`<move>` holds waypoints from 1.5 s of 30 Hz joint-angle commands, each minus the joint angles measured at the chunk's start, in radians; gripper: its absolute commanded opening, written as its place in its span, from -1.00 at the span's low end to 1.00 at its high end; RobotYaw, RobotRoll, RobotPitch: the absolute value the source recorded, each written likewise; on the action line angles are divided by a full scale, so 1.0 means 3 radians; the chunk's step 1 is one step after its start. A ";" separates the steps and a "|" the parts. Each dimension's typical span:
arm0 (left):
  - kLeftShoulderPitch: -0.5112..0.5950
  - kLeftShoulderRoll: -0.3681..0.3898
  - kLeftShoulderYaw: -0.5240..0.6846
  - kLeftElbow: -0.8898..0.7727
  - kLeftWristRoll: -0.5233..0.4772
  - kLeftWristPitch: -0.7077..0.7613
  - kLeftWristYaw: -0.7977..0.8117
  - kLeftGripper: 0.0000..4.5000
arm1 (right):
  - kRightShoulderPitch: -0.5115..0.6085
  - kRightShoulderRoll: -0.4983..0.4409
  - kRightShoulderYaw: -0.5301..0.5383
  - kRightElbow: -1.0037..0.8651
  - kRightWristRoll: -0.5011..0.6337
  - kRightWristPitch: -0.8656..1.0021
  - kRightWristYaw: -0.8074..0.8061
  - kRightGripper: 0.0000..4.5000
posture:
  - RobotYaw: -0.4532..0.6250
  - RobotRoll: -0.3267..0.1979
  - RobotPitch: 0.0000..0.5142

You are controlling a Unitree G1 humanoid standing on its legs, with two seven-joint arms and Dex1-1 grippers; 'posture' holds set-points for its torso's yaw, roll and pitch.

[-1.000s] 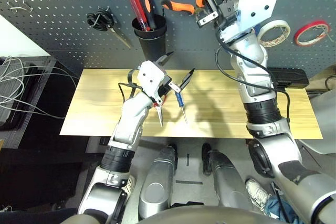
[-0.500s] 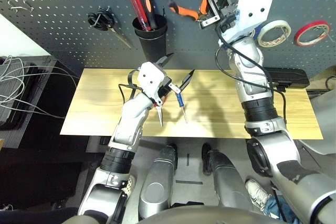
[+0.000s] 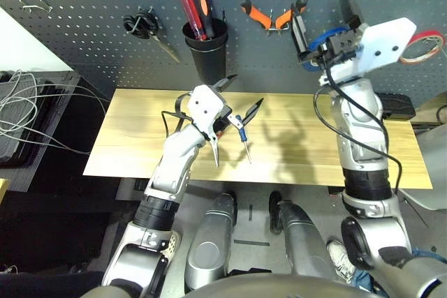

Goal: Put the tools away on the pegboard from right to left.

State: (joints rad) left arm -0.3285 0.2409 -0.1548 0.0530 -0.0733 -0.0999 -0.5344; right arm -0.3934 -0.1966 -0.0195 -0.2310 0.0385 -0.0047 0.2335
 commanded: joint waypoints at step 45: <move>-0.1305 -0.0786 0.0063 0.3219 0.0615 0.1549 0.0832 1.00 | 0.0670 -0.0174 0.0007 0.0433 0.0508 0.1645 0.0469 0.98 | 0.03 0.25 0.04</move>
State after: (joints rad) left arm -0.7249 0.0179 -0.1457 0.9795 0.1216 0.3431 -0.2894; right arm -0.1994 -0.2492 -0.0256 -0.0934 0.1876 0.4767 0.3771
